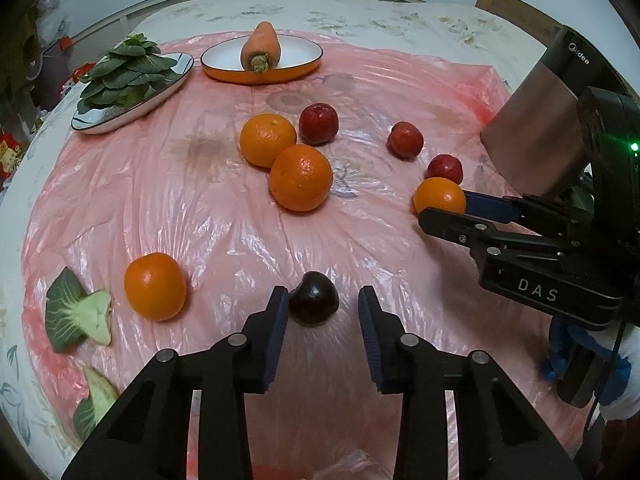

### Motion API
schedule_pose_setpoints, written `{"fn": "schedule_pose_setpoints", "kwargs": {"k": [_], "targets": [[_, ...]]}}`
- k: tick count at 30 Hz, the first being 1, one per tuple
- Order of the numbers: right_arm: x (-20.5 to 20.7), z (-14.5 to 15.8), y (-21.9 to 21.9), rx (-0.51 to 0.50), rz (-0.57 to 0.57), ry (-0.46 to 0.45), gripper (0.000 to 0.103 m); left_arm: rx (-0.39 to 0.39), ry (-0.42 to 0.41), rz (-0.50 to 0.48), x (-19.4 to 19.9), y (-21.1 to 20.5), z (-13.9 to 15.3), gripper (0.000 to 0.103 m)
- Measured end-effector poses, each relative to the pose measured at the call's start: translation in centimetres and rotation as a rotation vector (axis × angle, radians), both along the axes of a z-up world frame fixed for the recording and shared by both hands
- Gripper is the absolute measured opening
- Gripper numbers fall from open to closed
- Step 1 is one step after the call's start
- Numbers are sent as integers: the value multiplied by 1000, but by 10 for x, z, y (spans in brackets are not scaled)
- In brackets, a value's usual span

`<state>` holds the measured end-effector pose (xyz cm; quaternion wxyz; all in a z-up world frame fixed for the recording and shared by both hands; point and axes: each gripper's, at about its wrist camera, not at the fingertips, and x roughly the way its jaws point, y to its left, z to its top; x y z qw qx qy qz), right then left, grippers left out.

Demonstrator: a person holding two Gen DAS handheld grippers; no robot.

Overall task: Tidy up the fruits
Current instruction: 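Grasp another dark plum with the left tool while the right tool grasps an orange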

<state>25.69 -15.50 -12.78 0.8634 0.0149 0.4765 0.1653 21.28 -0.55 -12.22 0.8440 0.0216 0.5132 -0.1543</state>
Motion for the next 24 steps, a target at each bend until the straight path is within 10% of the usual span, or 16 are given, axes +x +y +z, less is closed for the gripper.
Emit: {"fn": "schedule_pose_setpoints", "kwargs": {"k": [7,10,24], "targets": [[7,-7,3,-6,-3,11,48,18,21,12,11,1,-10,31],[10,-9,2,-1,-15,10,30,18,29,23,14,5,-16,26],[0,-2,-7,40,-25,-15,30,-21,-14,54,2,15,-9,21]]}}
